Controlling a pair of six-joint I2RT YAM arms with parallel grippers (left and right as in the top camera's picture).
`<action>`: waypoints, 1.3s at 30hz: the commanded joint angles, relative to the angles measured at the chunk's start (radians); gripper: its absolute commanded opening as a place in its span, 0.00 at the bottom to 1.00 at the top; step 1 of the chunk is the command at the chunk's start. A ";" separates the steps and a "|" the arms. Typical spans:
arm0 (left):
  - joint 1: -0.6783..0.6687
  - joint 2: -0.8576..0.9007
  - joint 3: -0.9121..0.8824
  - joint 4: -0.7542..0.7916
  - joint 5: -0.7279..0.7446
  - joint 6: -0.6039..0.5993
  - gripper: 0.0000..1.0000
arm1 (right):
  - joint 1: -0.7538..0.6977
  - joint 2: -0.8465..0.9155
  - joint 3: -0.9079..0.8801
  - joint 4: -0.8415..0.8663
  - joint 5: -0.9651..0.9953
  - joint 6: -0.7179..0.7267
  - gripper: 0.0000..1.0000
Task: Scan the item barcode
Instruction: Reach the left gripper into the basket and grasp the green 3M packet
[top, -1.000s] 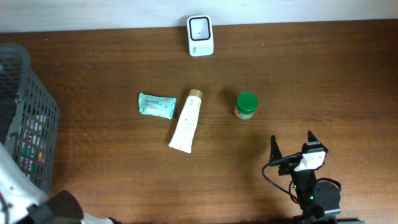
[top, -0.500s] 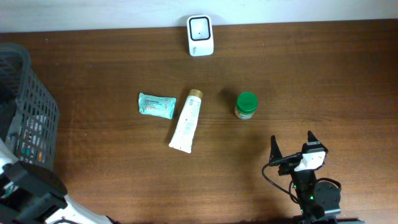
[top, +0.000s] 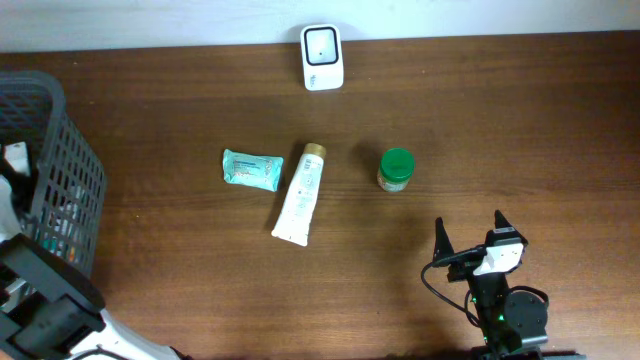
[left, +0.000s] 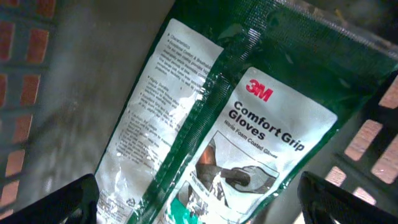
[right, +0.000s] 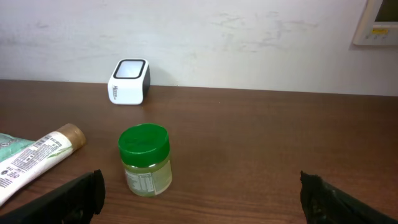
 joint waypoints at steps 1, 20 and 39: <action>0.000 0.022 -0.032 0.020 0.027 0.105 1.00 | 0.009 -0.007 -0.007 -0.004 0.008 -0.006 0.98; 0.004 0.173 -0.024 0.069 0.045 0.249 0.53 | 0.009 -0.006 -0.007 -0.004 0.008 -0.007 0.98; 0.003 0.135 0.406 -0.142 0.034 0.108 0.00 | 0.009 -0.007 -0.007 -0.004 0.008 -0.007 0.98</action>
